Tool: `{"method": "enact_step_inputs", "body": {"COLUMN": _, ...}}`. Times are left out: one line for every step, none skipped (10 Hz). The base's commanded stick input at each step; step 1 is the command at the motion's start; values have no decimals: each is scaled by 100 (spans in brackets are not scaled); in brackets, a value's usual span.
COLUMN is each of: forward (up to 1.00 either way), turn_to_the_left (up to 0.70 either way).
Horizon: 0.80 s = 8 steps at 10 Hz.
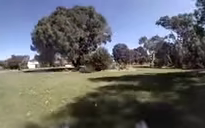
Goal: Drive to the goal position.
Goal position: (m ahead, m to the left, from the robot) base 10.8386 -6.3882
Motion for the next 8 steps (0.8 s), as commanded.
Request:
{"method": "enact_step_inputs", "body": {"forward": 100, "turn_to_the_left": 0}}
{"method": "enact_step_inputs", "body": {"forward": 100, "turn_to_the_left": 0}}
{"method": "enact_step_inputs", "body": {"forward": 100, "turn_to_the_left": 0}}
{"method": "enact_step_inputs", "body": {"forward": 100, "turn_to_the_left": -13}}
{"method": "enact_step_inputs", "body": {"forward": 100, "turn_to_the_left": -27}}
{"method": "enact_step_inputs", "body": {"forward": 100, "turn_to_the_left": -27}}
{"method": "enact_step_inputs", "body": {"forward": 100, "turn_to_the_left": -27}}
{"method": "enact_step_inputs", "body": {"forward": 100, "turn_to_the_left": -27}}
